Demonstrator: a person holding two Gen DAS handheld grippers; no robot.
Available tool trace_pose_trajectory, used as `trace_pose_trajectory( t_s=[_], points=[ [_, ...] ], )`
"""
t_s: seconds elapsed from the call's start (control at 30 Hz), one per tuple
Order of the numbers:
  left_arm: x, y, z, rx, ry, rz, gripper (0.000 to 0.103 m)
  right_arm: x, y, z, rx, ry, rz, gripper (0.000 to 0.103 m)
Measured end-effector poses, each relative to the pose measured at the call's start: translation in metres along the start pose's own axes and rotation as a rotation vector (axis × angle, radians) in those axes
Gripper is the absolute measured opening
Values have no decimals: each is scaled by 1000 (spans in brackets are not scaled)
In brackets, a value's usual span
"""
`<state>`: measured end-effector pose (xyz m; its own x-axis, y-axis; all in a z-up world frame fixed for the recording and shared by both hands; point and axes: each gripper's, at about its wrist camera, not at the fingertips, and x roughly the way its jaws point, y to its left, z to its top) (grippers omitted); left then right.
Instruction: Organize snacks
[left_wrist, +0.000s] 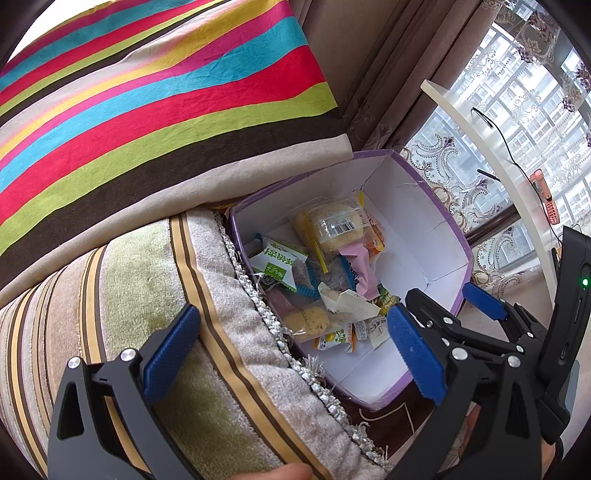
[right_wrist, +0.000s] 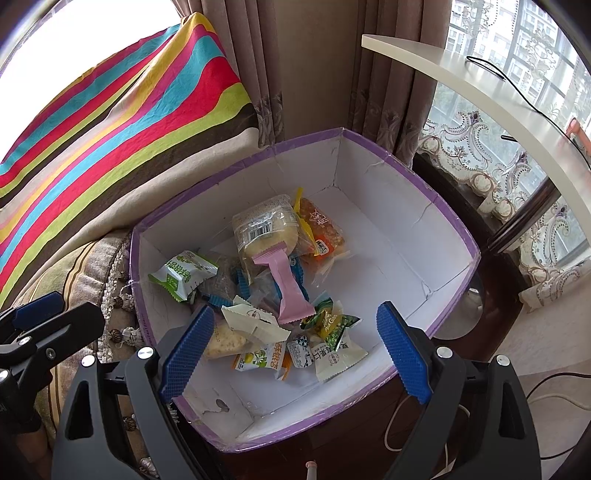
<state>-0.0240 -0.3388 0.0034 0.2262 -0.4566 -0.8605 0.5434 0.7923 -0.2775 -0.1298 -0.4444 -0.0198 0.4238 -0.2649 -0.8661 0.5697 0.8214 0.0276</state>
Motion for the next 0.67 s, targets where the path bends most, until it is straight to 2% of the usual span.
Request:
trace_pose_trajectory(
  t_s=[0.43, 0.57, 0.67],
  points=[
    [5, -8, 0, 35, -11, 27, 101, 2, -5, -3, 15, 6, -7, 86],
    [-8, -4, 2, 25, -20, -47, 101, -6, 4, 2, -6, -18, 2, 86],
    [-31, 10, -1, 30, -69, -7, 101, -17, 29, 7, -46, -50, 35, 86]
  ],
)
